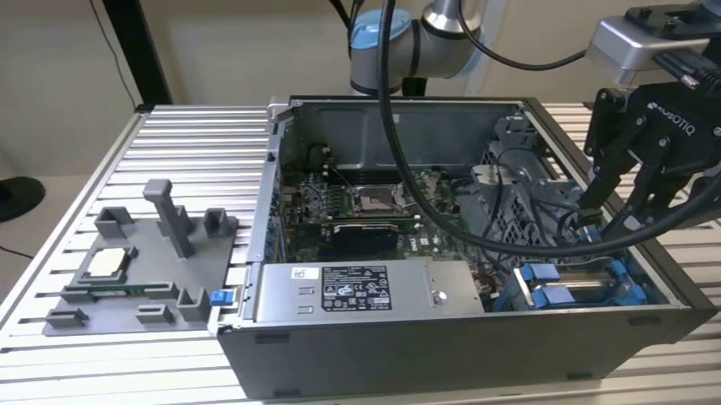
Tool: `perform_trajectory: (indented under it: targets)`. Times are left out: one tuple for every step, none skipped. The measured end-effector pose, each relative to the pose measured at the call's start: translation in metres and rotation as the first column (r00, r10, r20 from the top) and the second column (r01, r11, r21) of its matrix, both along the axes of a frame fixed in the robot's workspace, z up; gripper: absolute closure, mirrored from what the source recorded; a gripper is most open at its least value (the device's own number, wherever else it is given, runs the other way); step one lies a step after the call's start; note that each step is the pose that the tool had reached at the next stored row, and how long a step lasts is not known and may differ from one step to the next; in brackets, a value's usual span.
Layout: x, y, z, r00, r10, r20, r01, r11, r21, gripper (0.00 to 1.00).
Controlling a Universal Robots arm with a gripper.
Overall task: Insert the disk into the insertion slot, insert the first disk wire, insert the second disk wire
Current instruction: 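Insert the first disk wire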
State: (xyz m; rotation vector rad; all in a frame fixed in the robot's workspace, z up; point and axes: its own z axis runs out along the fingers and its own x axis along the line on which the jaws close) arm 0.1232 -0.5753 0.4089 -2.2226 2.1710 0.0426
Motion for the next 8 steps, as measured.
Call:
perform_trajectory:
  targets:
    - [0.0000, 0.0002, -0.0001, 1.0000, 0.002, 0.0065, -0.002, 1.0000, -0.0008, 0.00]
    - [0.0000, 0.0003, -0.0002, 0.9999, 0.005, 0.0137, -0.005, 1.0000, -0.0015, 0.00]
    - [0.0000, 0.0004, -0.0004, 0.9997, 0.009, 0.0208, -0.008, 1.0000, -0.0022, 0.00]
    - [0.0000, 0.0004, -0.0005, 0.9996, 0.012, 0.0268, -0.011, 0.9999, -0.0024, 0.00]
    - [0.0000, 0.0004, -0.0006, 0.9994, 0.015, 0.0306, -0.015, 0.9999, -0.0026, 0.00]
    - [0.0001, 0.0004, -0.0005, 0.9993, 0.019, 0.0319, -0.019, 0.9998, -0.0029, 0.00]
    - [0.0001, 0.0004, -0.0005, 0.9993, 0.020, 0.0319, -0.020, 0.9998, -0.0030, 0.00]
    - [0.0001, 0.0005, -0.0004, 0.9993, 0.020, 0.0319, -0.020, 0.9998, -0.0030, 0.00]
